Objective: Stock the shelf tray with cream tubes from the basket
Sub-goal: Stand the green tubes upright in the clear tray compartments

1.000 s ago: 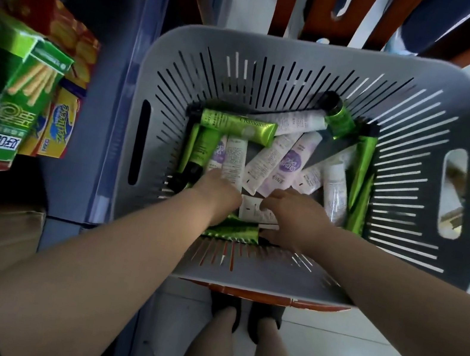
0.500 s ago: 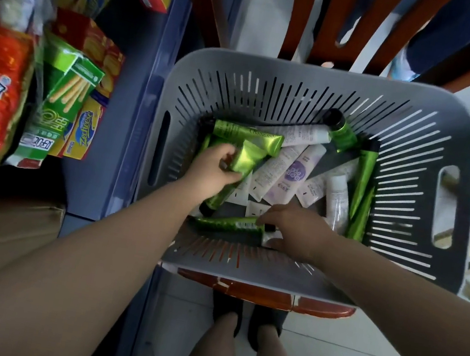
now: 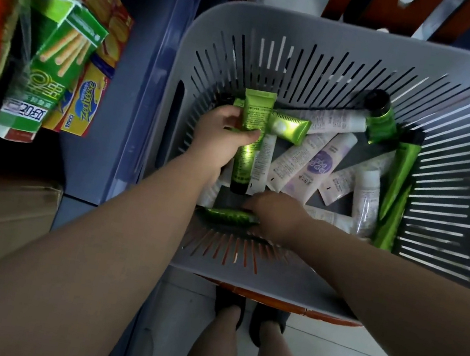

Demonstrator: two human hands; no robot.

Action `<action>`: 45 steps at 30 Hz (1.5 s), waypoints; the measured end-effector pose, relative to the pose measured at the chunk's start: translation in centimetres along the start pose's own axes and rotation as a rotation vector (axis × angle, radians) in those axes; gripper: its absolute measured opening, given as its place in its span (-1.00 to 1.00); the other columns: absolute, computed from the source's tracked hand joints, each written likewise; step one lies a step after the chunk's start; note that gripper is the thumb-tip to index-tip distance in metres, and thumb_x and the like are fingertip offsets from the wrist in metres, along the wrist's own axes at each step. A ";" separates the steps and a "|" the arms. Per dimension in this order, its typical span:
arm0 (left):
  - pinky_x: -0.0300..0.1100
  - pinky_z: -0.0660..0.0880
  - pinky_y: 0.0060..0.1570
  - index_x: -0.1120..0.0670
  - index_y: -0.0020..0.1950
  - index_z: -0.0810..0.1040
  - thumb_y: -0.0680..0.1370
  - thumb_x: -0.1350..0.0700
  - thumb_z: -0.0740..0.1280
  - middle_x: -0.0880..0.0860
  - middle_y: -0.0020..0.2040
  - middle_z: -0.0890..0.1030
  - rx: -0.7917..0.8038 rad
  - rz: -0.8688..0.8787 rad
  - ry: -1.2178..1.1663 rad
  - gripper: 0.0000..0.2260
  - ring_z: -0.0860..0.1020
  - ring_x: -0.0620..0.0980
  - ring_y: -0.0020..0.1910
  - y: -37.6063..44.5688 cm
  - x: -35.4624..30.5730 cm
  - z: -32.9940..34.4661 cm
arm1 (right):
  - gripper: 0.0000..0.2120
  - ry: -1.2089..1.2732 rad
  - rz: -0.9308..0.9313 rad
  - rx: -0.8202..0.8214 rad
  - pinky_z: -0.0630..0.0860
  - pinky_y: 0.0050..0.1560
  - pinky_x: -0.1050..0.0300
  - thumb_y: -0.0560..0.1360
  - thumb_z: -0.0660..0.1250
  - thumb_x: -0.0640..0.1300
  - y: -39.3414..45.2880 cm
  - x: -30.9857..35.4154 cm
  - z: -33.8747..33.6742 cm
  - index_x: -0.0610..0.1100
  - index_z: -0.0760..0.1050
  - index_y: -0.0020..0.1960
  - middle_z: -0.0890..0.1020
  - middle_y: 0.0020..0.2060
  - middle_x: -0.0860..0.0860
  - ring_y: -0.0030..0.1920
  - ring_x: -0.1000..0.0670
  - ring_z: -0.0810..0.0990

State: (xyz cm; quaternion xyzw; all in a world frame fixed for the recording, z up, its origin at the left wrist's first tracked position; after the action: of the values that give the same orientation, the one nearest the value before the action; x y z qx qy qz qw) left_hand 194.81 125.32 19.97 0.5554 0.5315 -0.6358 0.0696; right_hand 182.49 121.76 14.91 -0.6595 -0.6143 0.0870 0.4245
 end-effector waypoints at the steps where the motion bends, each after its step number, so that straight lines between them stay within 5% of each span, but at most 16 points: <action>1: -0.29 0.43 -0.17 0.05 0.01 0.51 0.46 0.29 0.40 -0.09 -0.12 0.55 -0.003 0.000 -0.005 -0.79 0.53 -0.13 -0.10 0.1 0.0 0.0 | -0.49 -0.017 0.001 -0.001 0.48 0.16 -0.01 0.48 0.36 -0.08 0.3 0.2 0.1 -0.03 0.32 0.40 0.50 0.24 -0.08 0.25 -0.15 0.47; 8: -0.12 0.50 0.04 0.00 -0.05 0.52 0.47 0.28 0.39 -0.11 -0.11 0.55 0.028 0.036 -0.015 -0.82 0.54 -0.06 -0.03 -1.3 -1.6 -0.3 | -0.63 -0.012 0.035 -0.047 0.47 0.11 0.03 0.51 0.29 -0.14 -1.3 -0.9 -1.3 -0.05 0.41 0.31 0.54 0.20 -0.08 0.20 -0.13 0.50; 13: -0.25 0.49 -0.11 0.06 0.16 0.50 0.48 0.22 0.40 -0.10 0.00 0.57 0.014 0.097 -0.060 -0.72 0.56 -0.14 -0.03 -4.0 -6.4 -1.7 | -0.69 0.143 0.096 -0.080 0.42 0.09 0.09 0.51 0.31 -0.09 -5.9 -2.8 -5.6 -0.07 0.45 0.25 0.56 0.15 -0.06 0.19 -0.11 0.50; 17: -0.25 0.46 -0.16 0.02 0.10 0.49 0.49 0.24 0.38 -0.12 -0.08 0.56 -0.051 0.145 -0.148 -0.77 0.54 -0.19 -0.13 -8.3 -12.0 -2.4 | -0.58 0.410 0.153 -0.141 0.33 0.16 0.22 0.51 0.34 -0.11 -11.6 -3.2 -10.7 -0.13 0.41 0.35 0.51 0.27 -0.05 0.27 -0.05 0.46; 20: -0.16 0.50 -0.08 0.05 0.04 0.50 0.50 0.28 0.36 -0.08 -0.12 0.56 -0.087 0.204 -0.214 -0.81 0.55 -0.13 -0.16 -12.5 -16.2 -3.0 | -0.58 0.860 0.173 -0.219 0.34 0.17 0.22 0.52 0.32 -0.21 -16.5 -2.1 -14.3 -0.20 0.39 0.36 0.50 0.29 -0.09 0.29 -0.07 0.45; 23: -0.04 0.48 -0.01 0.02 -0.07 0.51 0.49 0.30 0.35 -0.04 -0.16 0.58 -0.103 0.264 -0.225 -0.83 0.55 -0.06 -0.17 -16.7 -19.8 -3.7 | -0.69 1.264 0.171 -0.294 0.44 -0.12 0.17 0.54 0.26 -0.29 -21.0 -0.1 -17.3 -0.24 0.44 0.27 0.59 -0.01 -0.10 -0.02 -0.08 0.56; 27: -0.24 0.52 -0.29 0.07 -0.06 0.52 0.49 0.32 0.34 -0.03 -0.19 0.60 -0.107 0.386 -0.207 -0.84 0.57 -0.15 -0.32 -24.4 -25.3 -5.2 | -0.86 1.484 0.216 -0.328 0.37 -0.37 0.16 0.54 0.21 -0.17 -27.1 4.0 -21.5 -0.17 0.52 0.00 0.54 -0.31 -0.07 -0.36 -0.03 0.48; 32: -0.32 0.49 -0.40 0.07 -0.11 0.52 0.48 0.34 0.33 -0.10 -0.33 0.61 -0.181 0.541 -0.228 -0.84 0.58 -0.13 -0.35 -35.9 -30.9 -8.4 | -0.89 1.401 -0.100 -0.461 0.40 -0.43 0.22 0.49 0.34 -0.16 -34.1 11.3 -27.5 -0.17 0.49 -0.17 0.52 -0.41 -0.06 -0.43 0.01 0.46; 36: -0.11 0.46 -0.17 0.10 -0.08 0.51 0.47 0.29 0.38 -0.06 -0.28 0.55 -0.331 0.622 -0.196 -0.88 0.53 -0.03 -0.22 -44.4 -33.8 -12.5 | -0.92 1.276 -0.320 -0.513 0.36 -0.46 0.23 0.49 0.37 -0.18 -39.3 18.4 -31.4 -0.17 0.50 -0.16 0.52 -0.40 -0.06 -0.48 0.05 0.44; 40: -0.11 0.52 -0.11 0.03 -0.14 0.52 0.48 0.30 0.36 -0.15 -0.37 0.59 -0.444 0.710 -0.201 -0.84 0.58 -0.10 -0.23 -52.4 -36.5 -16.7 | -0.93 1.209 -0.517 -0.565 0.39 -0.45 0.19 0.50 0.32 -0.21 -43.7 26.0 -34.7 -0.16 0.46 -0.03 0.58 -0.39 -0.06 -0.49 0.02 0.45; 45: -0.21 0.59 -0.30 0.06 -0.18 0.47 0.49 0.33 0.34 -0.12 -0.39 0.57 -0.566 0.815 -0.159 -0.82 0.58 -0.18 -0.39 -61.7 -38.8 -21.7 | -0.89 1.103 -0.750 -0.560 0.37 -0.46 0.19 0.52 0.28 -0.19 -48.3 35.8 -37.2 -0.16 0.37 0.00 0.60 -0.34 -0.06 -0.53 0.04 0.44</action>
State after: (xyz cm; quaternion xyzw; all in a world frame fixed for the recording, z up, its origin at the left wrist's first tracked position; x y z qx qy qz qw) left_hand 181.07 148.43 91.12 0.6271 0.4159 -0.4281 0.5006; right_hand 178.82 130.97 84.90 -0.4361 -0.4948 -0.5706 0.4892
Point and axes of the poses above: each hand's wrist, its own y-axis towards the middle knuckle, its own z-axis out of the palm, x = y × z, the point moved 5 cm from there along y, towards the middle knuckle
